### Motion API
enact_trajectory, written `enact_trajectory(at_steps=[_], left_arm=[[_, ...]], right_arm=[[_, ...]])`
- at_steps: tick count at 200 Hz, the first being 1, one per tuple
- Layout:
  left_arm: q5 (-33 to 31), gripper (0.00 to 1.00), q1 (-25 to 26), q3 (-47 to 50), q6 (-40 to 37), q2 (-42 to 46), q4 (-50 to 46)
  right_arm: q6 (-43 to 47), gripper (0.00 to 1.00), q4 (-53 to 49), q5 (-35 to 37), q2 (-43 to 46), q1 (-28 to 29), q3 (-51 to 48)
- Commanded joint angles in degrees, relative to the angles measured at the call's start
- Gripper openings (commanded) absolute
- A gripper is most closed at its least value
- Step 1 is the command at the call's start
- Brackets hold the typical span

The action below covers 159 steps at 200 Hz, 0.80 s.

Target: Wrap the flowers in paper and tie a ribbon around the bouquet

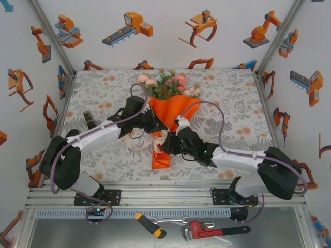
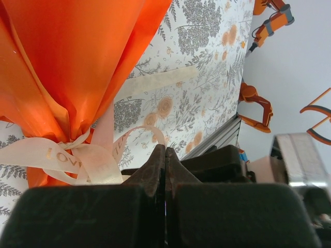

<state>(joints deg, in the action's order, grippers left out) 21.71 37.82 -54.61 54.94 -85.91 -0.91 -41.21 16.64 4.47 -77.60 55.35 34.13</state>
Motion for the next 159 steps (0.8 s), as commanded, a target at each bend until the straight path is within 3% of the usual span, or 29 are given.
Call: enact_trajectory(at_steps=[1, 57, 92, 126, 145, 159], left_arm=[[-0.7, 0.0, -0.4, 0.7, 1.0, 1.7, 0.2], [-2.0, 0.0, -3.2, 1.2, -1.0, 4.9, -3.4], [-2.5, 0.0, -5.0, 1.3, -1.8, 7.4, -4.9], [-3.4, 0.0, -5.7, 2.1, -2.1, 8.9, -5.7], [-4.1, 0.0, -6.2, 2.4, -2.6, 9.5, -6.4], [-4.6, 0.0, -6.5, 2.7, -2.9, 10.0, -6.8]], right_arm=[[1.7, 0.39, -1.1, 5.5, -2.2, 0.4, 3.0], [6.8, 0.39, -10.0, 9.4, -0.6, 0.5, 4.2], [9.5, 0.31, -15.2, 12.4, 1.1, 0.5, 4.2], [9.7, 0.27, -15.6, 11.0, 2.0, 0.5, 3.7], [9.4, 0.32, -14.8, 8.0, 3.2, 0.4, 3.2], [8.6, 0.42, -14.1, 4.7, 3.3, 0.1, 2.9]])
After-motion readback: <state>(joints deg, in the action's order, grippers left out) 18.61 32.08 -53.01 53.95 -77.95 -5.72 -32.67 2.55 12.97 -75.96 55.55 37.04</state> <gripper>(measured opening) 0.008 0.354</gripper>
